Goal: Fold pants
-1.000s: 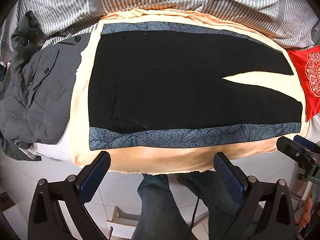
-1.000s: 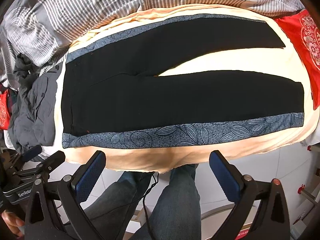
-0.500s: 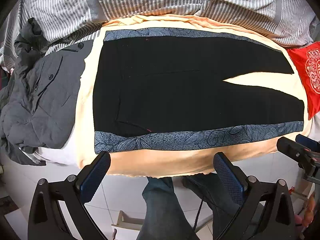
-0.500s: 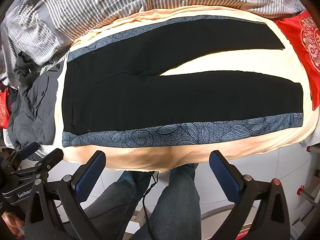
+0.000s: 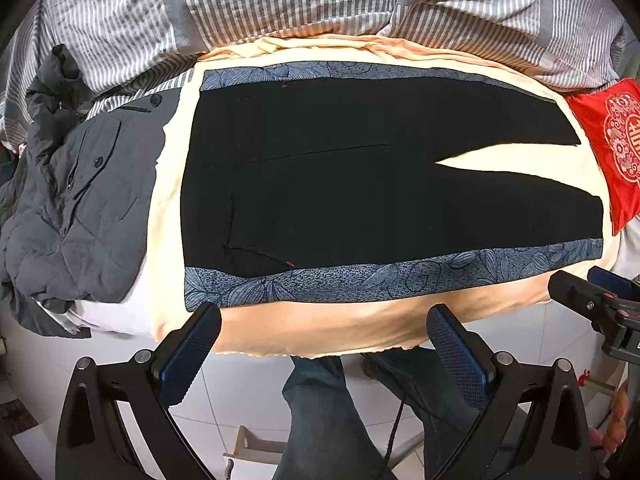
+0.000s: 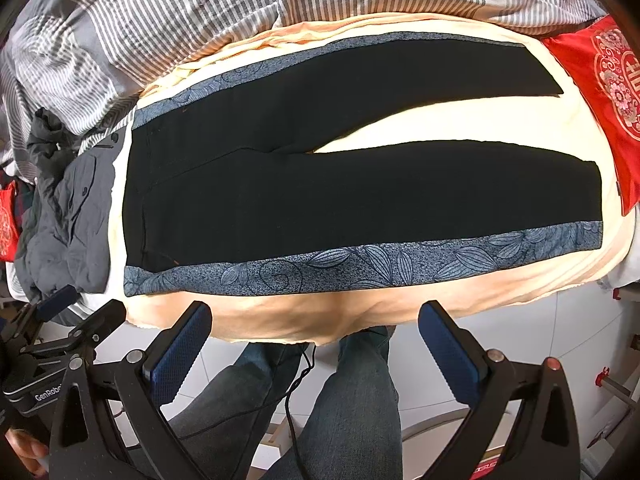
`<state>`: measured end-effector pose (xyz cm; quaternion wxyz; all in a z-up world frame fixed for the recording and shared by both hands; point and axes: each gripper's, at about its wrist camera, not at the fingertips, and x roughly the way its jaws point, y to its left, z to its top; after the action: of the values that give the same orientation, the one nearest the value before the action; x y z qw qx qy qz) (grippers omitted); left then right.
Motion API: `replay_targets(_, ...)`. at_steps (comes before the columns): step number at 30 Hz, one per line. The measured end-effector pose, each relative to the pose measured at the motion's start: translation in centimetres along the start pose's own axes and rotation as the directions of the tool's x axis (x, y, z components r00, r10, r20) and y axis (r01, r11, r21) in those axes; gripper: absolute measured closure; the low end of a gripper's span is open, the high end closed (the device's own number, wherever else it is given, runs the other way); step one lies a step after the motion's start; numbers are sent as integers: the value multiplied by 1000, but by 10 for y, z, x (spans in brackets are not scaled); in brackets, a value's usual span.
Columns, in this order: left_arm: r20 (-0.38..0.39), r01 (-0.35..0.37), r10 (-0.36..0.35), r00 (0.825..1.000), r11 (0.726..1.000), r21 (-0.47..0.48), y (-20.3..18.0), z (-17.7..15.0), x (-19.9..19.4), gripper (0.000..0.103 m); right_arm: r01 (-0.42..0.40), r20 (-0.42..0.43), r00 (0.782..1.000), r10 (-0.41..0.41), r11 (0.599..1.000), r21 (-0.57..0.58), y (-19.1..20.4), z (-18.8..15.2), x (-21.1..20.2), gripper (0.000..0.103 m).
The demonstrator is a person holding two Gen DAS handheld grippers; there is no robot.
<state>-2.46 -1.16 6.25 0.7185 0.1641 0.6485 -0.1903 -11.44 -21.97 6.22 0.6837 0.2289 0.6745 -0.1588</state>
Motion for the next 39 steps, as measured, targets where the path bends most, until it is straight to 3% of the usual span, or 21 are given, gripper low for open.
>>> replay_targets(39, -1, -26, 26, 1000, 999, -45, -7, 3, 0, 0, -18, 1, 1000, 18, 1000, 24, -16, -1, 0, 0)
